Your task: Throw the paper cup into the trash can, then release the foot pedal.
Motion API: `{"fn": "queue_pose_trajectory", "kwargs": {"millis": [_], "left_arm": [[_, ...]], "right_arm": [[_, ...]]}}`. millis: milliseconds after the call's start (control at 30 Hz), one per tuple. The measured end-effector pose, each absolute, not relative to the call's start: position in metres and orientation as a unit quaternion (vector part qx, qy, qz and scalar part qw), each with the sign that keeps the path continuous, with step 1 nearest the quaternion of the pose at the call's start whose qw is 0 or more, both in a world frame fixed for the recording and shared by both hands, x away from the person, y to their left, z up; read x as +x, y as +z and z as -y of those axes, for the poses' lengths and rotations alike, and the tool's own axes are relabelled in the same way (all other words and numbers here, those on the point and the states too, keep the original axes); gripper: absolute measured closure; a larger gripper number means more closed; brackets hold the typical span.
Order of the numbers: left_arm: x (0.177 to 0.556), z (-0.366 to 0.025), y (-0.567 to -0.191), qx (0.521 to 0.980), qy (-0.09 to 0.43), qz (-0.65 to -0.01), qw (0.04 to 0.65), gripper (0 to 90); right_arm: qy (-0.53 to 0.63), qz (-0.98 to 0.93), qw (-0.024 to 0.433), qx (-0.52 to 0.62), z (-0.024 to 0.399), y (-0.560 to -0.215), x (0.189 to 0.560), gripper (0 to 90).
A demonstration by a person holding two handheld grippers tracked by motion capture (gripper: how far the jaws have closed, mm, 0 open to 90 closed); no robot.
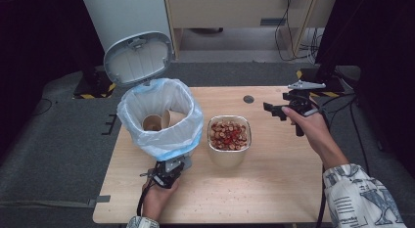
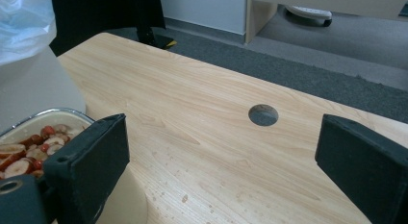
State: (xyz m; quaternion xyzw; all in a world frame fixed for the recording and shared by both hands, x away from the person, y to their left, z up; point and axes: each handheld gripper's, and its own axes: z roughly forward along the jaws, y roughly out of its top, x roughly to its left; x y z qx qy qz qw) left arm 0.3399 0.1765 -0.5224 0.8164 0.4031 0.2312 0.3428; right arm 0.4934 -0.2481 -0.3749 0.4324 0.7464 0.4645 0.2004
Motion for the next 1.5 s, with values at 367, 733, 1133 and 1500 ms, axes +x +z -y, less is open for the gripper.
{"fn": "queue_pose_trajectory", "kwargs": {"millis": [367, 733, 1133, 1500], "left_arm": [[0.34, -0.176, -0.522, 0.816, 0.231, -0.403, 0.343, 89.8], [0.34, -0.177, -0.522, 0.816, 0.231, -0.404, 0.344, 89.8], [0.338, -0.177, -0.522, 0.817, 0.231, -0.403, 0.341, 88.8], [0.312, -0.179, -0.502, 0.797, 0.229, -0.409, 0.38, 61.2]], "right_arm": [[0.462, -0.742, 0.203, 0.441, 0.26, -0.384, 0.49, 4.9], [0.457, -0.739, 0.204, 0.451, 0.271, -0.395, 0.484, 4.6], [0.453, -0.738, 0.204, 0.457, 0.281, -0.404, 0.48, 4.6], [0.451, -0.732, 0.205, 0.467, 0.289, -0.409, 0.478, 4.6]]}}
